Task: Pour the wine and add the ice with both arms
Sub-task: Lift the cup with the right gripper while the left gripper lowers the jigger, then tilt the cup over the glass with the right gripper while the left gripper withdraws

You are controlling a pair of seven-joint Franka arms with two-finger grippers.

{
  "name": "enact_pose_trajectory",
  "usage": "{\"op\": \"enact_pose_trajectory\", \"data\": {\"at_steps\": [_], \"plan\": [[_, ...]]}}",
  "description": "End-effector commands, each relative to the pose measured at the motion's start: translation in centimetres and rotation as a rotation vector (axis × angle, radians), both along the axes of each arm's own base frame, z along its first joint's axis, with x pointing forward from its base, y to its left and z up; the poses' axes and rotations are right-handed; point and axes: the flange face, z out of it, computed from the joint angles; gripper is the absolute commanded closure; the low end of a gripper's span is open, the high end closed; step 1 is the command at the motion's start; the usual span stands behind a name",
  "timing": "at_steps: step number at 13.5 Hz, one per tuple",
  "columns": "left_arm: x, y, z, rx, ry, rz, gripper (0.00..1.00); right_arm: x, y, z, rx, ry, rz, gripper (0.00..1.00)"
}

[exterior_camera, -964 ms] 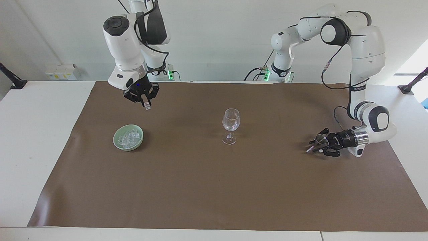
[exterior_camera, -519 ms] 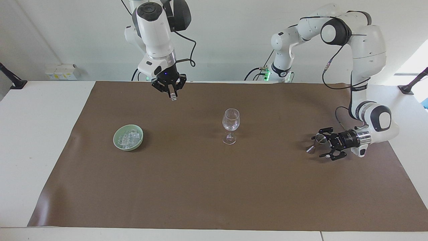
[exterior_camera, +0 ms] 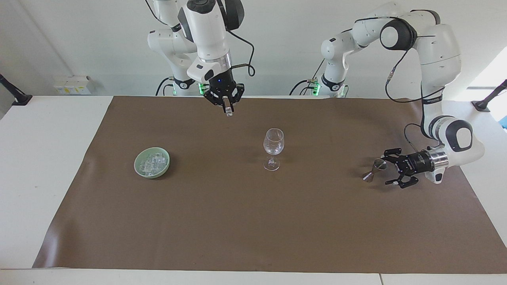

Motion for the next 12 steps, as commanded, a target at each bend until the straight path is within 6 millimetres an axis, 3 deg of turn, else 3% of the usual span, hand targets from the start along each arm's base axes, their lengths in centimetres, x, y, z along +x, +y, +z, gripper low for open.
{"op": "enact_pose_trajectory", "data": {"at_steps": [1, 7, 10, 12], "plan": [[-0.3, 0.2, 3.4, 0.145, -0.042, -0.072, 0.00, 0.1, 2.3, -0.5, 0.084, -0.011, -0.052, 1.00], [-0.6, 0.2, 10.5, 0.432, -0.116, -0.241, 0.00, 0.3, 8.9, -3.0, 0.226, -0.079, -0.111, 1.00], [-0.5, -1.4, 15.4, 0.619, -0.260, -0.367, 0.00, 1.7, 9.4, -3.5, 0.259, -0.105, -0.113, 1.00], [-0.7, -2.1, 17.6, 0.644, -0.324, -0.405, 0.00, 2.7, 9.6, -3.9, 0.281, -0.130, -0.107, 1.00]]}}
